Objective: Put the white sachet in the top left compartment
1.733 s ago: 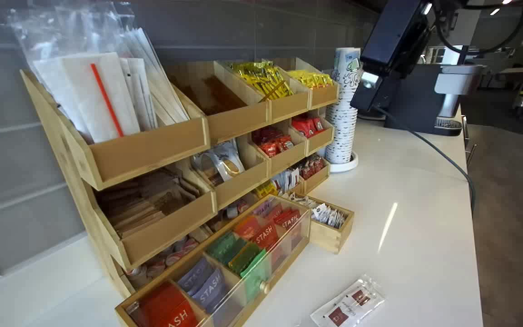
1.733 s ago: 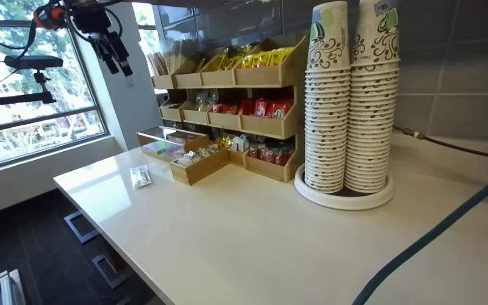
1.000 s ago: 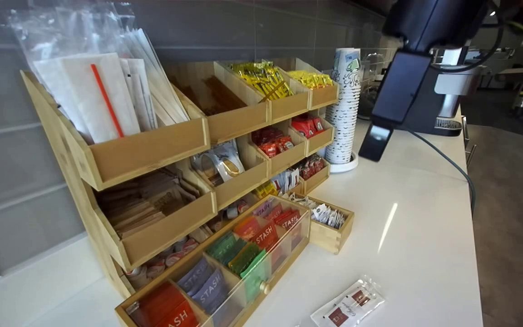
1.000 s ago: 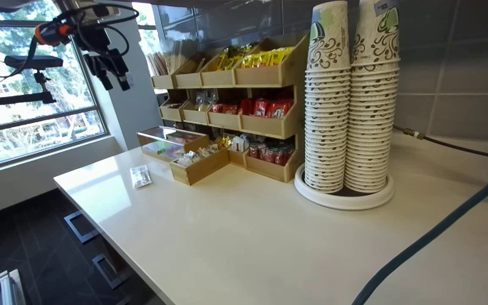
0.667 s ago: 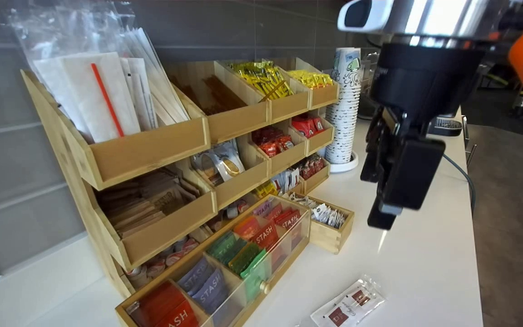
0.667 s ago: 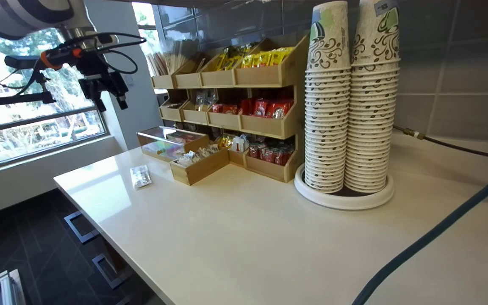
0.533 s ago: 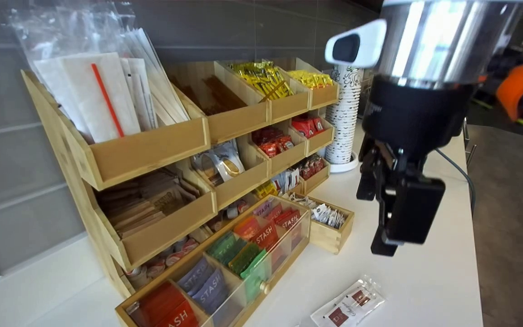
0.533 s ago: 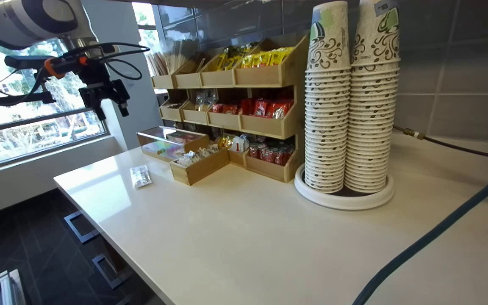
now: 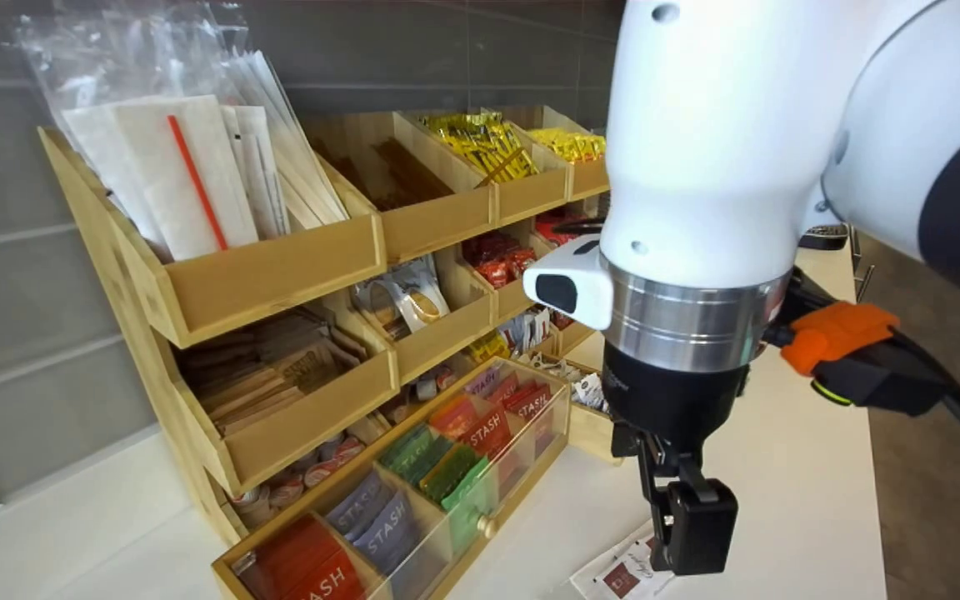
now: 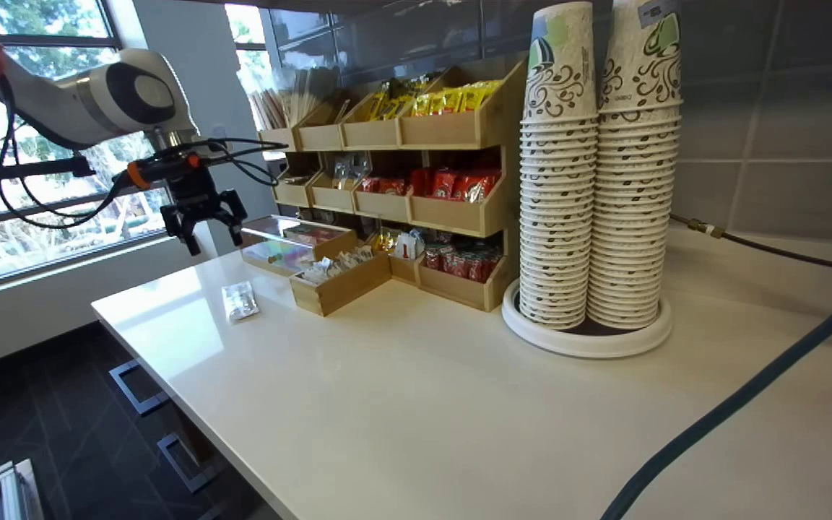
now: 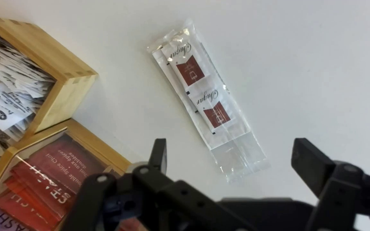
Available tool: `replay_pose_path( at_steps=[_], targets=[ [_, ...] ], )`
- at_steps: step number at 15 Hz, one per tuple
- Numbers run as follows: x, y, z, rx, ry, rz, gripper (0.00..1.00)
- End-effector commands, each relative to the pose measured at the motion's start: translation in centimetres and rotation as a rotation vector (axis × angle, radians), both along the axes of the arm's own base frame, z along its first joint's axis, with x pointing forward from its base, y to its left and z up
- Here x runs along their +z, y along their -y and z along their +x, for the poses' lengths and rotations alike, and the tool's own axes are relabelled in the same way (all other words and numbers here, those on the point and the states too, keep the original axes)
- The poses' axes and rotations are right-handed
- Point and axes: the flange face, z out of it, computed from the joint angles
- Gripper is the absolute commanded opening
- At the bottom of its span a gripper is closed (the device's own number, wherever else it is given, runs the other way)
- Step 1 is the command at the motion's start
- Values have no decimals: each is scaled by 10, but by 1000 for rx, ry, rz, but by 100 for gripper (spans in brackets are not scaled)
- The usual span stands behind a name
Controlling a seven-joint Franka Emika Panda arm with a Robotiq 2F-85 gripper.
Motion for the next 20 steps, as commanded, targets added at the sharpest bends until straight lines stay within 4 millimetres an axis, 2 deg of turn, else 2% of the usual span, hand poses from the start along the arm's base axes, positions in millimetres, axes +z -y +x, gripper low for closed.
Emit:
replay_pose_path(
  at_steps=[1, 4, 6, 12, 20],
  targets=[
    [-4, -1, 2, 2, -6, 0, 100],
    [-10, 0, 9, 8, -16, -6, 100],
    [-29, 3, 19, 38, -34, -7, 100],
    [-68, 2, 29, 155, -99, 22, 100],
    [-85, -1, 46, 230, -75, 70, 100]
  ],
)
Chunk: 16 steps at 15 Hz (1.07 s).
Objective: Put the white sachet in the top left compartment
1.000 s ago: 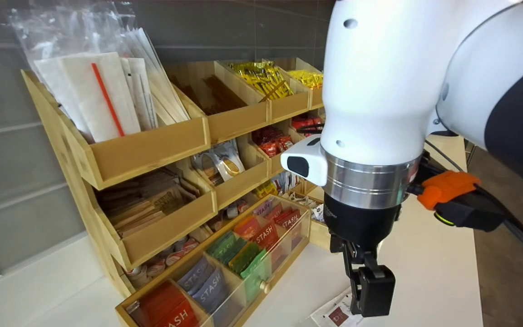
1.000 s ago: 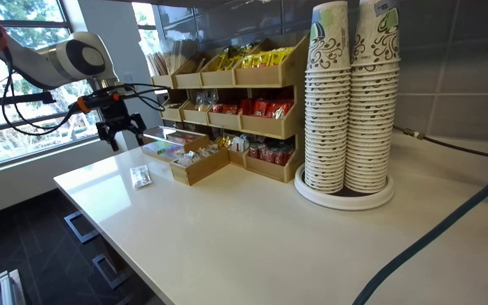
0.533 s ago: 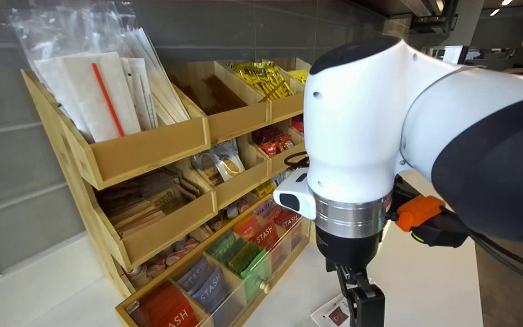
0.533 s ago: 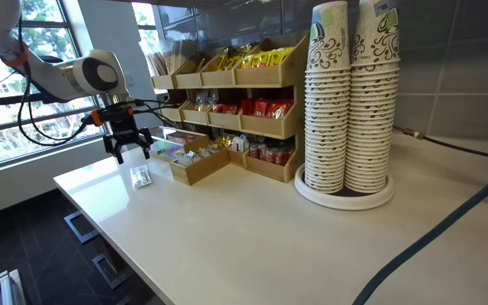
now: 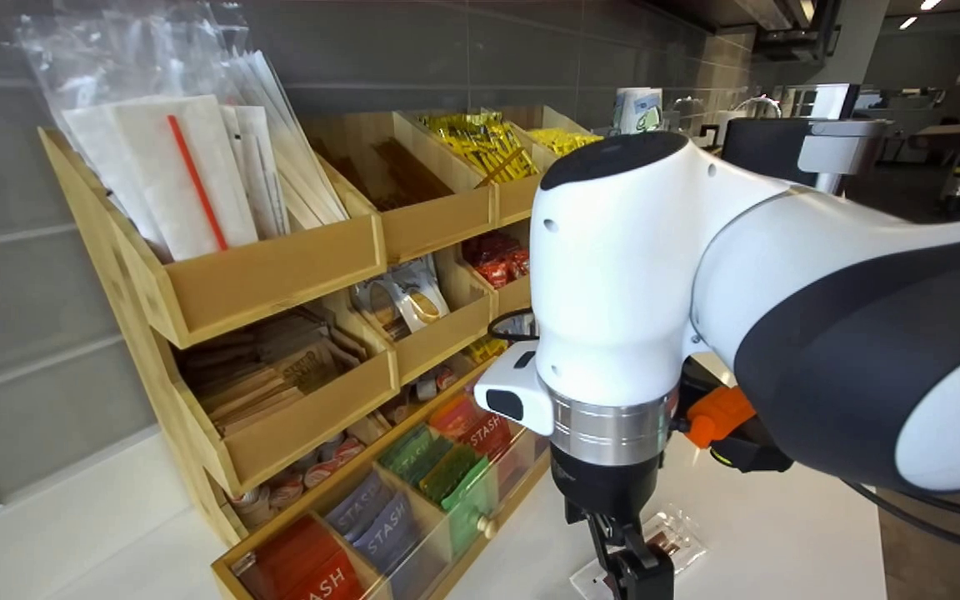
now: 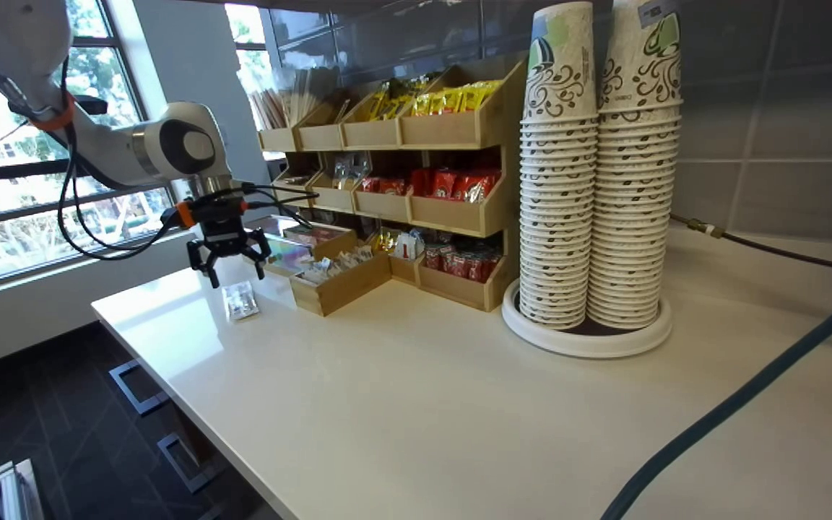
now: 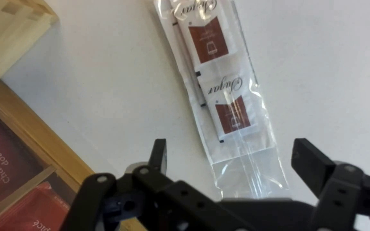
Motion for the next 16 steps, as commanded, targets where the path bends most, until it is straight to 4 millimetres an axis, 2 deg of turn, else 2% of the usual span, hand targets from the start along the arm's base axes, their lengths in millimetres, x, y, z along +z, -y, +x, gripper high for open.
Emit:
replay_pose_path(
  at_steps=[1, 2, 3, 4, 14, 16],
  targets=[
    [-4, -2, 14, 30, 14, 32, 100],
    [-5, -2, 16, 34, 14, 35, 99],
    [-7, -2, 17, 36, 16, 36, 93],
    [-8, -3, 18, 41, 15, 37, 78],
    [-21, -5, 22, 59, -10, 35, 6],
    [-19, -5, 21, 64, -8, 39, 0]
  ],
)
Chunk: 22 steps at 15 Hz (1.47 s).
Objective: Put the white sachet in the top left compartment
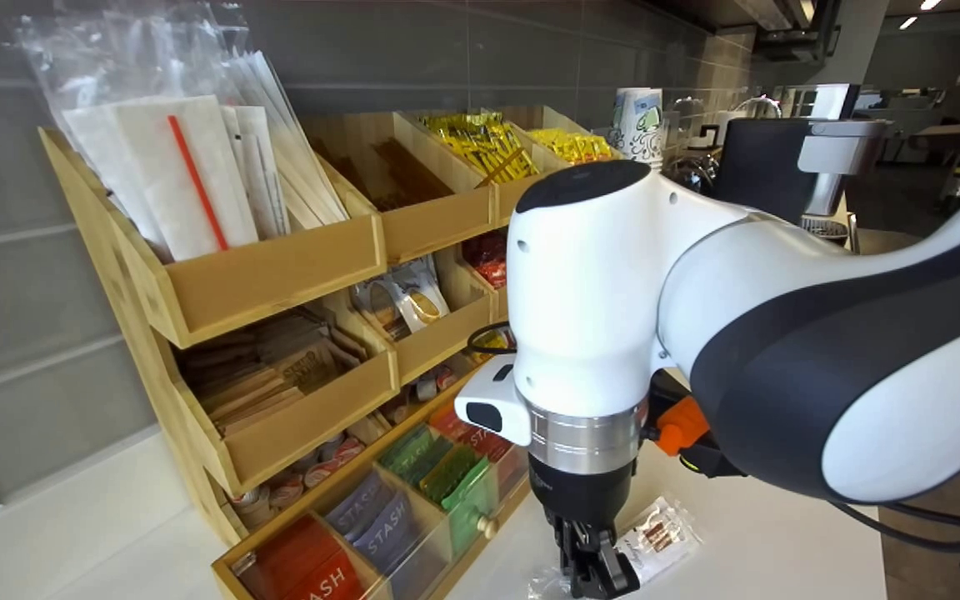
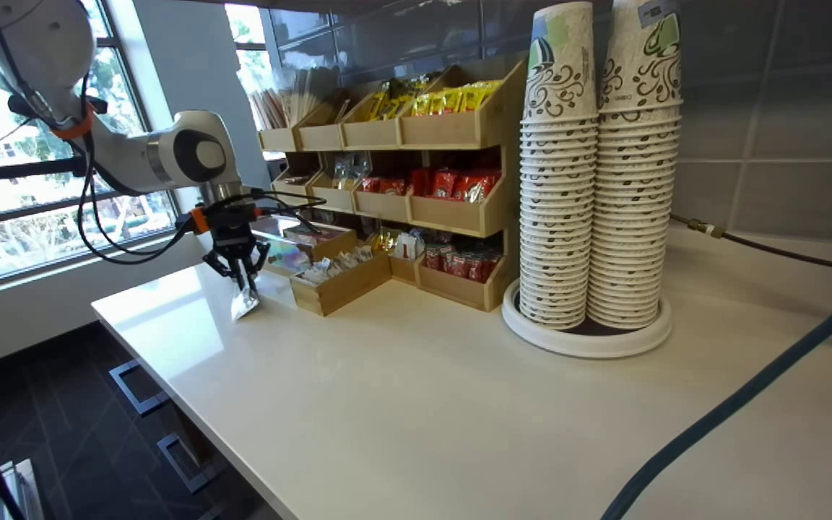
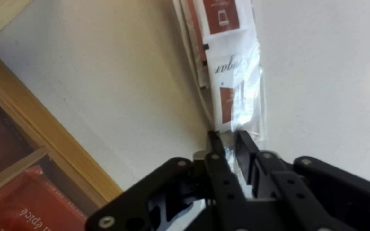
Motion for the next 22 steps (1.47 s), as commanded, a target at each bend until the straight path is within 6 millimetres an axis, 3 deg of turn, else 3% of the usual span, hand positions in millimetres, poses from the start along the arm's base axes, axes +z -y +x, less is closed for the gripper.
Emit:
replay_pose_path(
  at_steps=[1, 8, 14, 22],
  targets=[
    [-2, -1, 6, 22, -3, 18, 0],
    [30, 19, -6, 38, 9, 71, 1],
    [85, 43, -25, 81, 73, 192, 1],
    [155, 69, -44, 130, 280, 528, 1]
  ],
)
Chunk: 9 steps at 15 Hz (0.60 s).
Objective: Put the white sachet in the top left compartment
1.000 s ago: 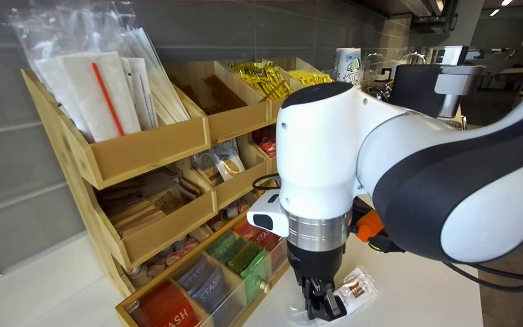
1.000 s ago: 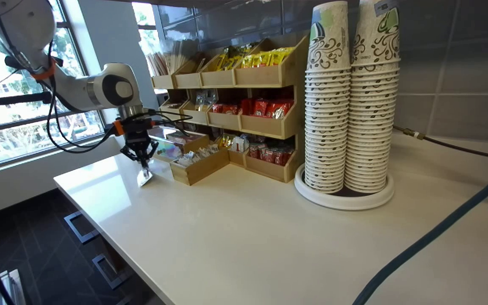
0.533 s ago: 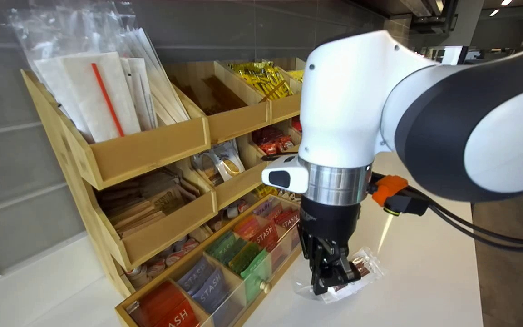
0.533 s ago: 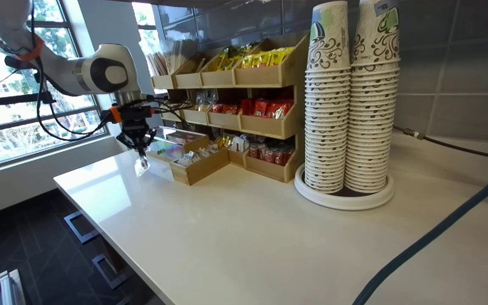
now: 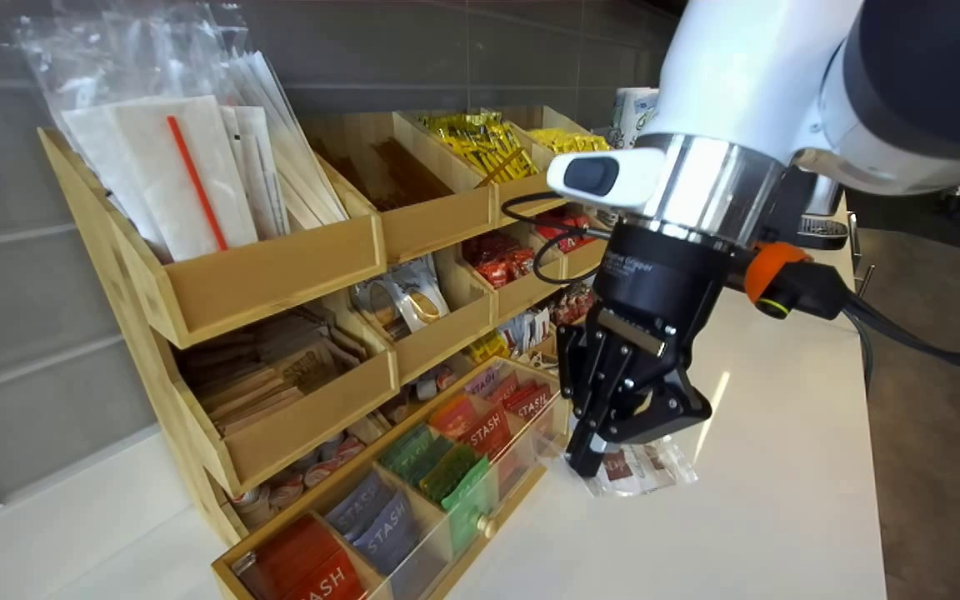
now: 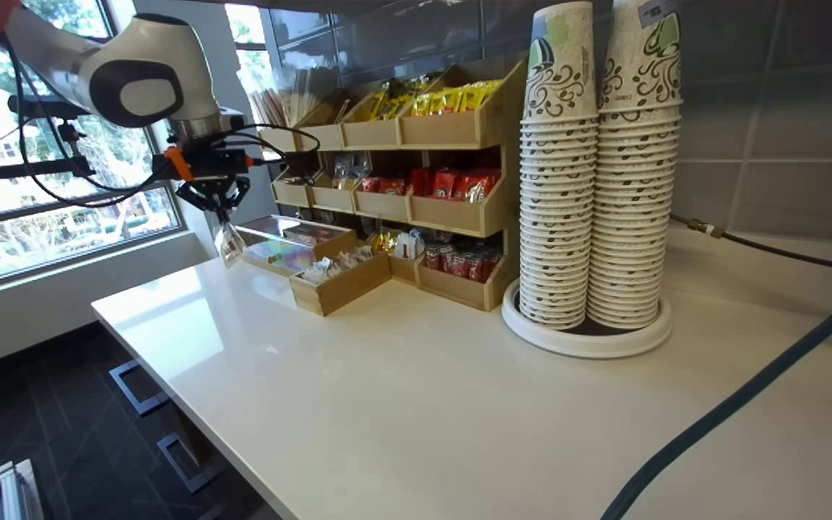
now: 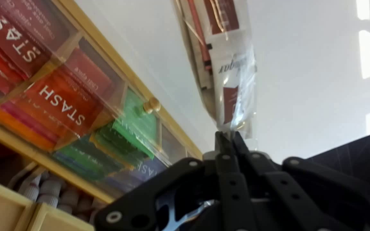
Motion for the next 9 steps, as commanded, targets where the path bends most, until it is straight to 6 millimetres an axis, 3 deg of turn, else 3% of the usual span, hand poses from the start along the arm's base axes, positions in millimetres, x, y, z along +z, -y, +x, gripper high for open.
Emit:
replay_pose_path(
  at_steps=[1, 3, 8, 9],
  targets=[
    [23, 16, -16, -3, 92, 133, 1],
    [19, 12, -5, -8, 53, 103, 4],
    [22, 16, -9, -17, 56, 123, 1],
    [31, 15, -7, -12, 82, 155, 1]
  ],
)
